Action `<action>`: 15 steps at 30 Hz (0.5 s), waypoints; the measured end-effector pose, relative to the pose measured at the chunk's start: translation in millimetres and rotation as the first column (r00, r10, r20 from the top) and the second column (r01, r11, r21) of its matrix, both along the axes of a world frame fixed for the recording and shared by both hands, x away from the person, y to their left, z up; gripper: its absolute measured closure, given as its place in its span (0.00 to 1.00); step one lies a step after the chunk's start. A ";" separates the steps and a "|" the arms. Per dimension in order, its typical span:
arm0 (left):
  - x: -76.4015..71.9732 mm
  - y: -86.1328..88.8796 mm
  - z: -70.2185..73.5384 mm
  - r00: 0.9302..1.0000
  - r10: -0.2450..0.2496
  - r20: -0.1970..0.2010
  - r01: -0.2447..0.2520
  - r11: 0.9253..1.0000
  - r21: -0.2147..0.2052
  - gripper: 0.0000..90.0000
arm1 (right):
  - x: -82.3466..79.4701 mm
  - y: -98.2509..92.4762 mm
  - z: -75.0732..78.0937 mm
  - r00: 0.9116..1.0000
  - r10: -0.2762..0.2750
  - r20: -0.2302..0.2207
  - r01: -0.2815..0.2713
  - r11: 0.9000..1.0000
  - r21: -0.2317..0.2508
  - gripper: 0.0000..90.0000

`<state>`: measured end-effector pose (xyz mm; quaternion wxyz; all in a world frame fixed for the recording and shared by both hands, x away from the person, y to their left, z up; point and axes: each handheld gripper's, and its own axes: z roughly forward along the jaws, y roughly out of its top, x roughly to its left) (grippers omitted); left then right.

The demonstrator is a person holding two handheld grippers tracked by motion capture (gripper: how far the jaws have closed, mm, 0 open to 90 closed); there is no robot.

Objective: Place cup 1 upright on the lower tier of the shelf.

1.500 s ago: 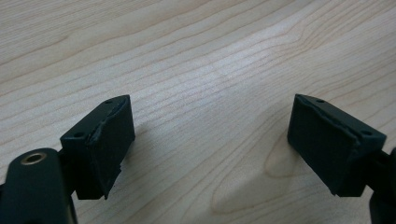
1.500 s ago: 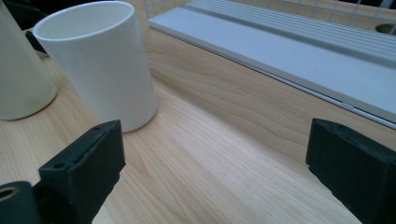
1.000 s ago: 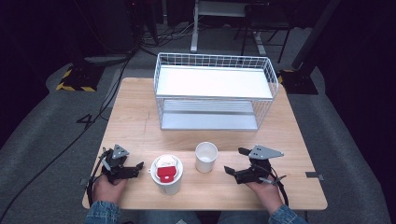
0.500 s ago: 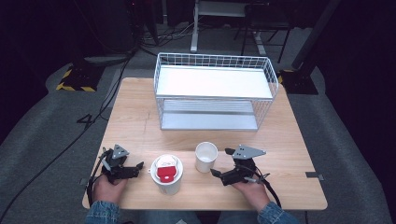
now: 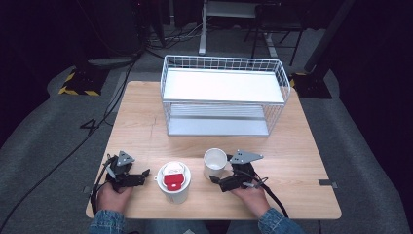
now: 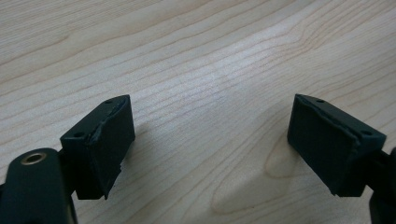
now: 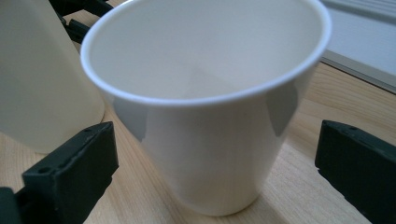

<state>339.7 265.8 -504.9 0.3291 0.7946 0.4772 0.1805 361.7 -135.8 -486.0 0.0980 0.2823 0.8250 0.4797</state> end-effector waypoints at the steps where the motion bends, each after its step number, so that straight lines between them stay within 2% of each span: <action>1: 0.0 0.0 0.0 1.000 0.000 0.000 0.000 1.000 0.000 0.17 | 0.6 1.9 -0.9 1.000 0.000 -0.001 0.000 1.000 0.001 0.00; 11: 0.1 0.0 0.0 1.000 0.000 0.001 0.000 1.000 0.001 0.17 | 3.4 12.0 -9.2 1.000 -0.006 0.005 0.006 0.999 -0.033 0.02; 13: 0.1 0.0 0.0 1.000 0.000 0.000 0.000 1.000 0.001 0.17 | 2.9 12.7 -9.8 1.000 -0.008 0.019 0.009 0.999 -0.041 0.10; 14: 0.1 -0.1 0.0 1.000 0.001 0.000 -0.001 1.000 0.000 0.17 | 2.0 12.7 -9.3 1.000 -0.007 0.028 0.008 0.999 -0.034 0.21; 15: 0.1 -0.1 0.0 1.000 0.001 0.000 -0.001 1.000 0.000 0.17 | 1.5 12.9 -8.7 1.000 0.000 0.029 0.000 1.000 -0.025 0.23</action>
